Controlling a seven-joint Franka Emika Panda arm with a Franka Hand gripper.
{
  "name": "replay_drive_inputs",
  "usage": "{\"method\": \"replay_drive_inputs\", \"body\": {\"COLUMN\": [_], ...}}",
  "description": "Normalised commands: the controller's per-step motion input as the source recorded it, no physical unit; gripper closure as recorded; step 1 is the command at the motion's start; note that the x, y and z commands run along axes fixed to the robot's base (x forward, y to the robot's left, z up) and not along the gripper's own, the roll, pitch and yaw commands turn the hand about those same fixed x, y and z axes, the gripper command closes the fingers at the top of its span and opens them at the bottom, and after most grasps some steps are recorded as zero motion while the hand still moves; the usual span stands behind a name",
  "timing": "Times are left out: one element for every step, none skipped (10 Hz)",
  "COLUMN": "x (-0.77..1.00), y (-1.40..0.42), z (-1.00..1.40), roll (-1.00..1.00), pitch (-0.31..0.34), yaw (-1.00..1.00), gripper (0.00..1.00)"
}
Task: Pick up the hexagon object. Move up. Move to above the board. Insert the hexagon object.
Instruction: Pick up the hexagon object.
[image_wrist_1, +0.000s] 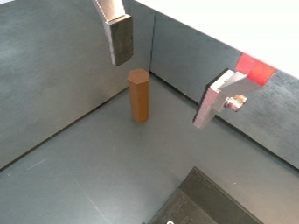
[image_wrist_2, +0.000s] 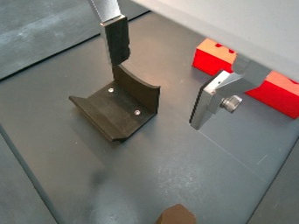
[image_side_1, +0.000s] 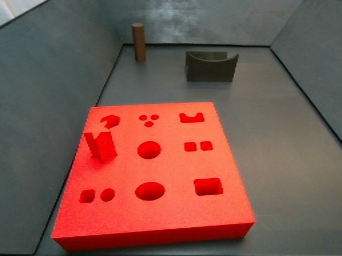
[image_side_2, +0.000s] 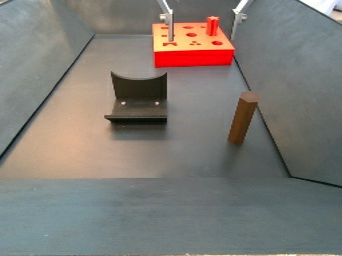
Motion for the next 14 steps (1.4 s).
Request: {"method": "replay_drive_inputs", "body": {"x": [0.00,0.00,-0.31,-0.83,-0.87,-0.74,-0.61,-0.63,-0.44,-0.09,0.00,0.09,0.10,0.00], "y": [0.07,0.04,0.26,0.56,0.61,0.63,0.49,0.36,0.03,0.00,-0.02,0.00,0.00,0.03], "z": [0.00,0.00,-0.12,-0.40,-0.51,-0.57,-0.66,-0.79,-0.89,-0.85,-0.86,-0.90,-0.93,-0.90], "roll": [0.00,-0.01,0.00,0.00,0.00,0.01,0.05,0.05,0.00,-0.01,-0.02,-0.03,-0.03,-0.01], "pitch": [0.000,0.000,-0.041,-0.120,-0.127,-0.070,-0.061,-0.130,-0.201,-0.196,-0.186,-0.169,-0.149,-0.154], "yaw": [0.00,0.00,0.19,0.21,0.16,0.18,0.18,0.15,0.11,0.16,0.11,0.05,0.07,0.09], "gripper": [0.00,0.00,0.00,0.00,0.00,0.00,0.00,0.00,0.00,0.00,0.00,0.00,0.00,0.00]}}
